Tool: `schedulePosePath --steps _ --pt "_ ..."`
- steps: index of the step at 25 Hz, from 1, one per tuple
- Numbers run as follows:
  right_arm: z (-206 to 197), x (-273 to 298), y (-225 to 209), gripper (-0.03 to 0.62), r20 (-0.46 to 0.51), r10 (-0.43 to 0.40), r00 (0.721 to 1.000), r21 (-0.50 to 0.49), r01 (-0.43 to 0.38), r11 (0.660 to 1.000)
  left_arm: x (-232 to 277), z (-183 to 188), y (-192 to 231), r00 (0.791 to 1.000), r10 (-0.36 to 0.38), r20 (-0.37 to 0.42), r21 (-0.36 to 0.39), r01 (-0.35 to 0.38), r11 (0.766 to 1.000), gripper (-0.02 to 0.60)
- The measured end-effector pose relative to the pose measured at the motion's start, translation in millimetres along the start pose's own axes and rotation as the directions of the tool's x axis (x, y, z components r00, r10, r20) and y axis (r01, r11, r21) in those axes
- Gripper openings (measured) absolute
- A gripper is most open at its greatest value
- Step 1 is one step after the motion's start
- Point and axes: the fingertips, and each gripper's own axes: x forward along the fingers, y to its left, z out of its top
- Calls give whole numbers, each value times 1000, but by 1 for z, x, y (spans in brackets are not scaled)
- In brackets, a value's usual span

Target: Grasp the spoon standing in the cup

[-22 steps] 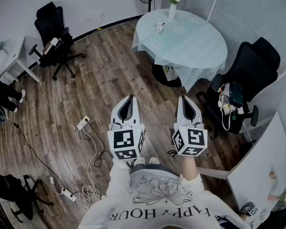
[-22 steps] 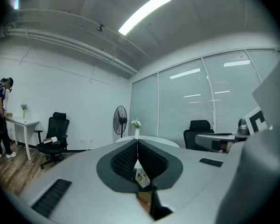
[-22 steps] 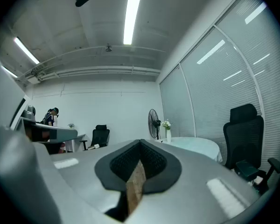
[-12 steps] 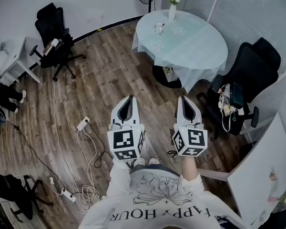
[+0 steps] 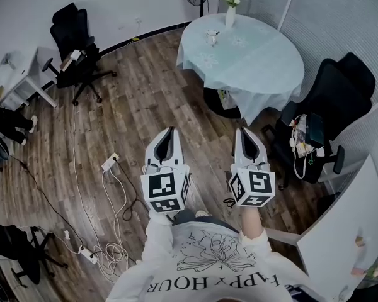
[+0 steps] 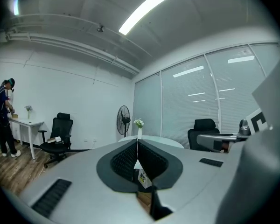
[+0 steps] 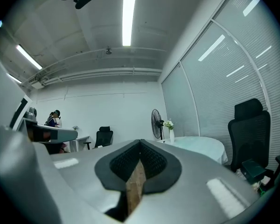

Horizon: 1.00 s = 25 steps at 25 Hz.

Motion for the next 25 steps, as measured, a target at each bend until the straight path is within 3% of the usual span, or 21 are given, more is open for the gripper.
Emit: schedulePosePath --steps 13,16,25 --pt "-10 20 -17 14 -28 -6 1000 19 7 1000 23 -8 -5 999 -2 -35 2 2 1000 6" --pt "-12 37 -19 63 -35 0 999 17 1 1000 41 -6 -1 999 -14 -33 0 14 1000 6" --pt "-15 113 -30 63 -34 -16 999 2 17 1000 119 2 22 999 -48 -22 0 48 999 6"
